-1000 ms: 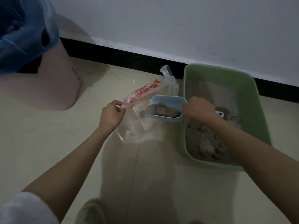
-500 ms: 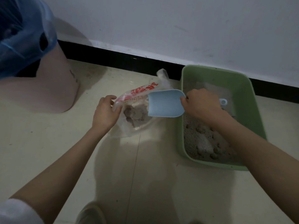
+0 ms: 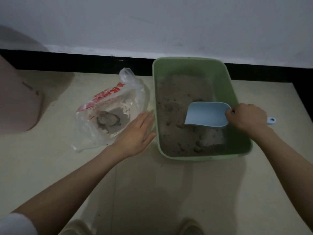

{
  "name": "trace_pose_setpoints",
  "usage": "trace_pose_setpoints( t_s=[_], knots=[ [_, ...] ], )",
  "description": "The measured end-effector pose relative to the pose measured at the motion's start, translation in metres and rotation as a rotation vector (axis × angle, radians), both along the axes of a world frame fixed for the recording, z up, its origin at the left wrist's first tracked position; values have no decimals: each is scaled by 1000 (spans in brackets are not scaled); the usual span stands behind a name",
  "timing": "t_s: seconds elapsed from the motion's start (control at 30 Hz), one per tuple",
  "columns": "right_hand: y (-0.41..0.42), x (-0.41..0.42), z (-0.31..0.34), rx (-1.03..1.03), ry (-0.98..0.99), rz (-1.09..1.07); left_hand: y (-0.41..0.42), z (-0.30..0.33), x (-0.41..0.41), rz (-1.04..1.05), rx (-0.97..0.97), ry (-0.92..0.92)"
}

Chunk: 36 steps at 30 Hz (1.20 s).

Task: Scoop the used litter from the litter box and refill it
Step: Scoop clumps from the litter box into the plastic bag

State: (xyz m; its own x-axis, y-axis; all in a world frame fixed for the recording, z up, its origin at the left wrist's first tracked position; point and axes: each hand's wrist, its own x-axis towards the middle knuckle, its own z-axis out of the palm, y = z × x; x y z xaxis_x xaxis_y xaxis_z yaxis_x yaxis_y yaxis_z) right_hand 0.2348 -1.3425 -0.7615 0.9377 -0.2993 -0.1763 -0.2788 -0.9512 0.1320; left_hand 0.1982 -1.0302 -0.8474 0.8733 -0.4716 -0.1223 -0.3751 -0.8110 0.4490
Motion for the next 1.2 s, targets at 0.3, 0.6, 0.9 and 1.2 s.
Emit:
trace_pose_setpoints(
  t_s=[0.3,0.6,0.9,1.2],
  knots=[
    [-13,5,-21,-190,58,114,-19,-1,2,-30,133,27],
    [34,12,-55,-80,42,215,-23,1,1,-10,177,46],
    [22,-9,-88,387,81,-27,-24,6,1,0,202,76],
    [5,-19,-84,594,-43,-153,-24,9,2,-6,225,100]
  ],
)
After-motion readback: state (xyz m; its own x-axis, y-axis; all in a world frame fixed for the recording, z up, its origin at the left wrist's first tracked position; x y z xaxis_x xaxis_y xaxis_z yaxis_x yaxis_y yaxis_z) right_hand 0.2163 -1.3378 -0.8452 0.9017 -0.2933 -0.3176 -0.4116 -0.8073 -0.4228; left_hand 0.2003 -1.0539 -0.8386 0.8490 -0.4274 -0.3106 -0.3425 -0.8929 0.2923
